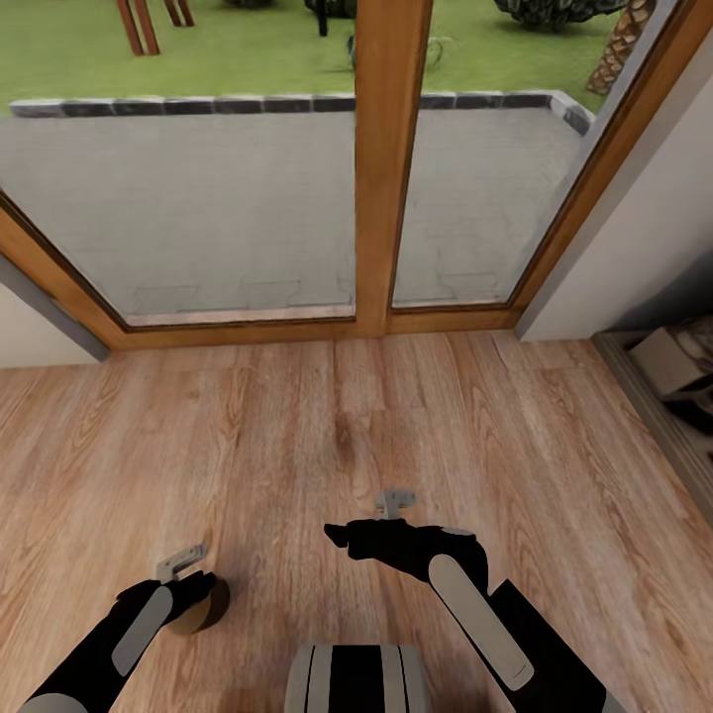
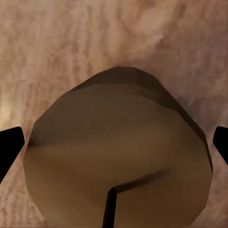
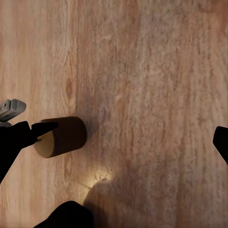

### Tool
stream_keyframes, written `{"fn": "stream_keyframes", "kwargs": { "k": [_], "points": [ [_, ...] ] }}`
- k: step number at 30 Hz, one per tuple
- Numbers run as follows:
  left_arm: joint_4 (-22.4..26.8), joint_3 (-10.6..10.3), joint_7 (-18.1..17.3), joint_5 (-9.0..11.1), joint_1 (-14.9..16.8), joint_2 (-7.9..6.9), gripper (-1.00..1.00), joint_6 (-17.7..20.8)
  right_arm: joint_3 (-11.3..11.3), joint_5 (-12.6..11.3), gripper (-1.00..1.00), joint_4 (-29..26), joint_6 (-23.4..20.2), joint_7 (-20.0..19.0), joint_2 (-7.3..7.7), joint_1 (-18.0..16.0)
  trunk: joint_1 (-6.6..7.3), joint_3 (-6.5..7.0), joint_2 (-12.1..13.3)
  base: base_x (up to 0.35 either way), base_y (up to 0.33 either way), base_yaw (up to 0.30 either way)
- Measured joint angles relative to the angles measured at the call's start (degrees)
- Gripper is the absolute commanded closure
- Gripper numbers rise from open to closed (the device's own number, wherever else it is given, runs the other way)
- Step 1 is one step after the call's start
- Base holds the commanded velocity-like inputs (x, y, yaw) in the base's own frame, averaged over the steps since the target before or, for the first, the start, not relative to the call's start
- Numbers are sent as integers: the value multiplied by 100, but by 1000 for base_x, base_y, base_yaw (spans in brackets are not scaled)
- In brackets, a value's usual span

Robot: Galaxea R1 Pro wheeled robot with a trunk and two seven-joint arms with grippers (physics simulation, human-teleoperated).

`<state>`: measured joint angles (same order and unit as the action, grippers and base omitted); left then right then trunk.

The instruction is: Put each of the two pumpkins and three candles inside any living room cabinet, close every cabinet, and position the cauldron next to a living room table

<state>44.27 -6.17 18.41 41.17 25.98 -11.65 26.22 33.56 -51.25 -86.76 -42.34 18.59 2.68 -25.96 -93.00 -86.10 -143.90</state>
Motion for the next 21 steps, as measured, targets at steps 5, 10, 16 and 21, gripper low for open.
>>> {"fn": "stream_keyframes", "kwargs": {
  "k": [5,10,16,21],
  "points": [
    [1,0,1,11,2,3,-100,0,0,-1,-100,0,1,-1,0,0,-2,-23,-2,0,0,0],
    [-4,2,4,22,-2,4,-100,0,0,-1,-100,0,0,1,0,0,-2,-23,-2,0,0,0],
    [-2,-1,10,44,1,4,-100,0,0,-1,-100,0,1,-1,0,-1,-2,-23,-2,0,0,0],
    [-3,-2,12,69,-1,4,-100,5,0,-1,-100,0,0,-3,0,0,-2,-23,-2,0,0,0]
  ]
}}
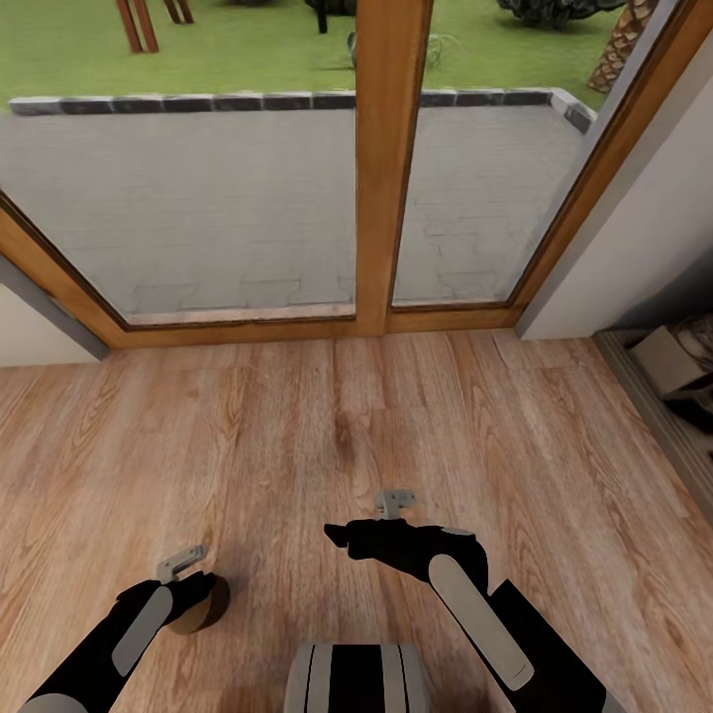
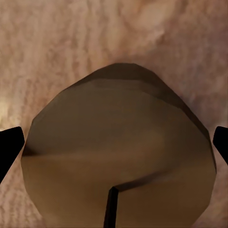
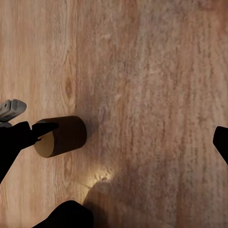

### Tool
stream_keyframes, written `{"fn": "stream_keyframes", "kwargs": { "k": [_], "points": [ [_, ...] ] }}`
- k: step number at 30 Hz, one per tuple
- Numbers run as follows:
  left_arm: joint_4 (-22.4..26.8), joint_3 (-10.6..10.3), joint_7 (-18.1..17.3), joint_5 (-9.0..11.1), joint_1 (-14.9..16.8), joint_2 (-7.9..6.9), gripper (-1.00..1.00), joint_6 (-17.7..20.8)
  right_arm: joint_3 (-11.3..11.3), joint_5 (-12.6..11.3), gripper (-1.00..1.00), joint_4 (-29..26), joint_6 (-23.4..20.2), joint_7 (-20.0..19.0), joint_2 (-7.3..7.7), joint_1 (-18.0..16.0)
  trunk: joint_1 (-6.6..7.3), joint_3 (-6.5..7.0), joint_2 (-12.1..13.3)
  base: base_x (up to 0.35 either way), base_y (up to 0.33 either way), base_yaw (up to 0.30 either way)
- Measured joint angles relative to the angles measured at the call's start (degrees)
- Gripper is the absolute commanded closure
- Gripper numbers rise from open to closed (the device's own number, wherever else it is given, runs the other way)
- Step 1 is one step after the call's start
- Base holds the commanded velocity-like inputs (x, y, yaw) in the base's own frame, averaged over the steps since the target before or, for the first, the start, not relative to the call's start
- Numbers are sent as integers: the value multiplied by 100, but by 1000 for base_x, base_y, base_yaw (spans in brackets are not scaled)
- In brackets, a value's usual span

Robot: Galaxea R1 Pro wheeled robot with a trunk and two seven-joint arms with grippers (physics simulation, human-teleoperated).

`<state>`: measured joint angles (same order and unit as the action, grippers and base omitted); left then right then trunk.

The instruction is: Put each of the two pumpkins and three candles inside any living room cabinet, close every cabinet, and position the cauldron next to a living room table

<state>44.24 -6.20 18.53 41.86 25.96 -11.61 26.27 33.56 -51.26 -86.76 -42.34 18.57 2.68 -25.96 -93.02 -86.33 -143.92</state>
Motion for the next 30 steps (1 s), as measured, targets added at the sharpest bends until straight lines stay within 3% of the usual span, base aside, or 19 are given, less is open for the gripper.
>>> {"fn": "stream_keyframes", "kwargs": {
  "k": [17,18,30],
  "points": [
    [-4,6,42,26,-1,-9,-100,12,0,0,-100,-2,-1,0,7,0,0,0,0,0,0,0],
    [-4,7,42,26,-2,-9,100,12,0,0,-100,-1,-1,0,7,0,0,0,0,0,0,0],
    [-4,9,45,29,-2,-7,100,14,0,0,-100,-9,-1,3,9,-1,0,0,0,0,0,0]
  ]
}}
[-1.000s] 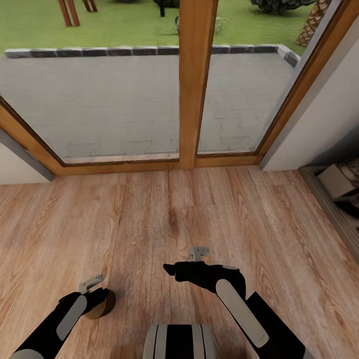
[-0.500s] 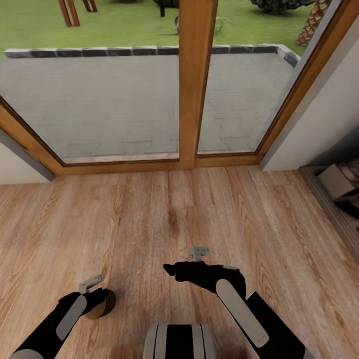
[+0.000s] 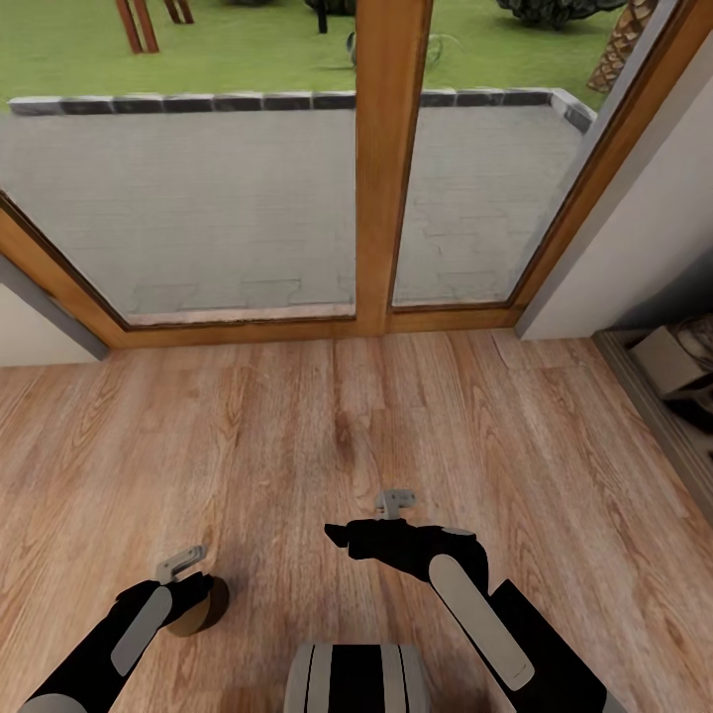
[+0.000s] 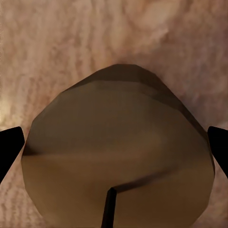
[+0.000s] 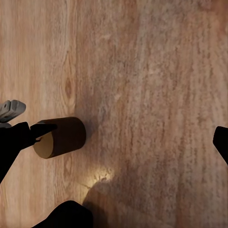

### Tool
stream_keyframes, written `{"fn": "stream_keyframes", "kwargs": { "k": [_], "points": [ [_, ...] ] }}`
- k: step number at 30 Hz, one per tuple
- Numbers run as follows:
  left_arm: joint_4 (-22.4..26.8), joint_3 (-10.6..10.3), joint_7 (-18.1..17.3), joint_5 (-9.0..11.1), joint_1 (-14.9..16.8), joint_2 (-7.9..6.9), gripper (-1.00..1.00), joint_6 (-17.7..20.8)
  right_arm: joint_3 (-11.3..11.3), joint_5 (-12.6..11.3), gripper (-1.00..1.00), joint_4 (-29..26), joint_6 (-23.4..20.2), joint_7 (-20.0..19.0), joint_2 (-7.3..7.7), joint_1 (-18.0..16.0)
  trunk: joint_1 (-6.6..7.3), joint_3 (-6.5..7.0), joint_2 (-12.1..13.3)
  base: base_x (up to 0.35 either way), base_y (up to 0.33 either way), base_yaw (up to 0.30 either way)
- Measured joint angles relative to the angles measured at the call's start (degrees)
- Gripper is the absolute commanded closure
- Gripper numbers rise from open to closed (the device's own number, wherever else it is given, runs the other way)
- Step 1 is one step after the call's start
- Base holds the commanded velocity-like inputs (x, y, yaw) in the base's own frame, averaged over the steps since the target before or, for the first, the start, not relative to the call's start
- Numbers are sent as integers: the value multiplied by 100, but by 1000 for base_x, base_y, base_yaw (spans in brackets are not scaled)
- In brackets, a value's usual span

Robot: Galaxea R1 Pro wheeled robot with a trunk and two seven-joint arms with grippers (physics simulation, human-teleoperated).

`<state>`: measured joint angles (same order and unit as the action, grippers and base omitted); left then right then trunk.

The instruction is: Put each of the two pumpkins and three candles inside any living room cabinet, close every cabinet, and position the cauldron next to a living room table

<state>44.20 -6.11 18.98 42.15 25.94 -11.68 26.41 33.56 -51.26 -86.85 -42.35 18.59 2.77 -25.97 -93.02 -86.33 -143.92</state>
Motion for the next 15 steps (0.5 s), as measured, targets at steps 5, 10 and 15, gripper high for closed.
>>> {"fn": "stream_keyframes", "kwargs": {
  "k": [5,10,15],
  "points": [
    [0,-2,0,-7,2,1,100,1,0,0,-100,0,-2,-3,0,0,0,0,0,0,0,0],
    [0,0,-1,3,2,-1,100,-1,0,0,-100,0,-7,-3,0,0,0,0,0,0,0,0],
    [0,1,-12,-9,0,-2,100,10,0,0,-100,0,-7,-3,0,0,0,0,0,0,0,0]
  ]
}}
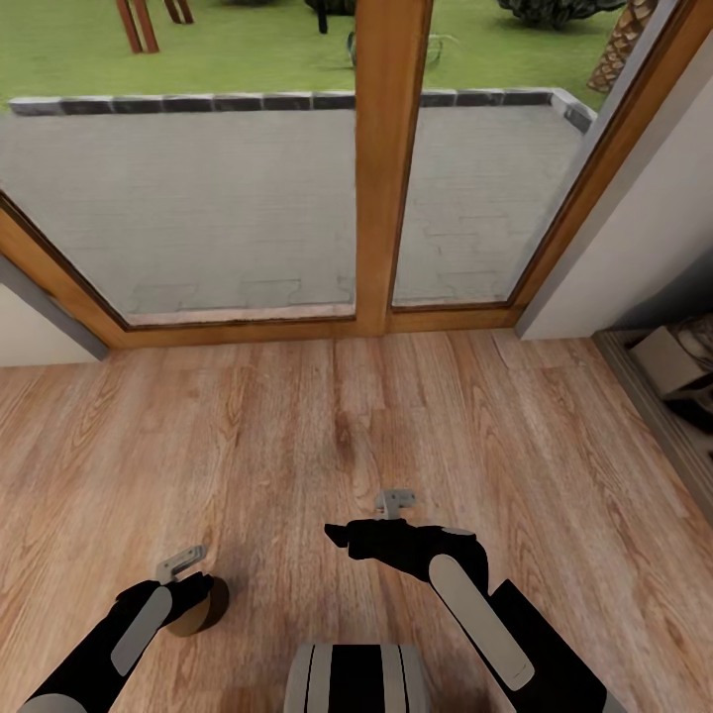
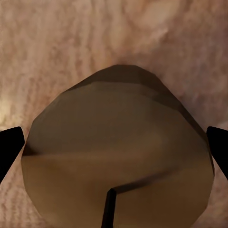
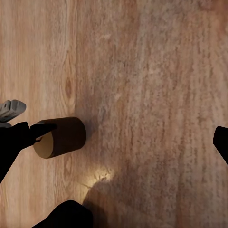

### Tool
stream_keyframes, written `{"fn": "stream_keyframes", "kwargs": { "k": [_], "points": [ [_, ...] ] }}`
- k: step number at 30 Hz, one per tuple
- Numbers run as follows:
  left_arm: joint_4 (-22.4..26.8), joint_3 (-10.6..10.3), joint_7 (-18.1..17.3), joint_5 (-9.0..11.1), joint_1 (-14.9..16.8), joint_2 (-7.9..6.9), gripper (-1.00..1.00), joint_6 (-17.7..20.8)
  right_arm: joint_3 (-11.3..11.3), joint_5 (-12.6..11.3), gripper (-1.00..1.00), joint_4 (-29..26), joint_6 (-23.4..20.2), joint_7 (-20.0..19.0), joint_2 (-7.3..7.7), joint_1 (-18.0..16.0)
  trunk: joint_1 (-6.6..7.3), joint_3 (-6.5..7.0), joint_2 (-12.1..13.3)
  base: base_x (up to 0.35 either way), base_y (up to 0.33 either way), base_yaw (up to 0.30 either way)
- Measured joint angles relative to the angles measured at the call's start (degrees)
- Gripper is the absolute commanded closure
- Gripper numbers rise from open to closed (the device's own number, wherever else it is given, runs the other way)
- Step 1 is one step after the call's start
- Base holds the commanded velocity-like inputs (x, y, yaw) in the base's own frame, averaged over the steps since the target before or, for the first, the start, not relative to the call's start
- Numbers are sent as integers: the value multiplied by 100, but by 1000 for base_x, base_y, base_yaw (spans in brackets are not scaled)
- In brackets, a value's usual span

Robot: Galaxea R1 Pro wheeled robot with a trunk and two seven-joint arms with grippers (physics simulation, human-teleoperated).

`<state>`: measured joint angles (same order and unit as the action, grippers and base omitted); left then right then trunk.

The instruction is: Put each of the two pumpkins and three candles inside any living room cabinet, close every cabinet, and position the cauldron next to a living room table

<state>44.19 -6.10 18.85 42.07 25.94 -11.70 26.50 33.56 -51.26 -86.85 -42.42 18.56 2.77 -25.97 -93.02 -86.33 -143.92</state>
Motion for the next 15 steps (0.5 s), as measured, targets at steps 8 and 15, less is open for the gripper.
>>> {"fn": "stream_keyframes", "kwargs": {
  "k": [8,15],
  "points": [
    [1,-15,-27,14,3,4,100,2,0,-1,-100,5,5,0,0,0,8,66,4,0,0,0],
    [49,17,-52,-4,0,-5,100,50,0,-1,-100,8,7,1,0,0,26,221,13,0,0,0]
  ]
}}
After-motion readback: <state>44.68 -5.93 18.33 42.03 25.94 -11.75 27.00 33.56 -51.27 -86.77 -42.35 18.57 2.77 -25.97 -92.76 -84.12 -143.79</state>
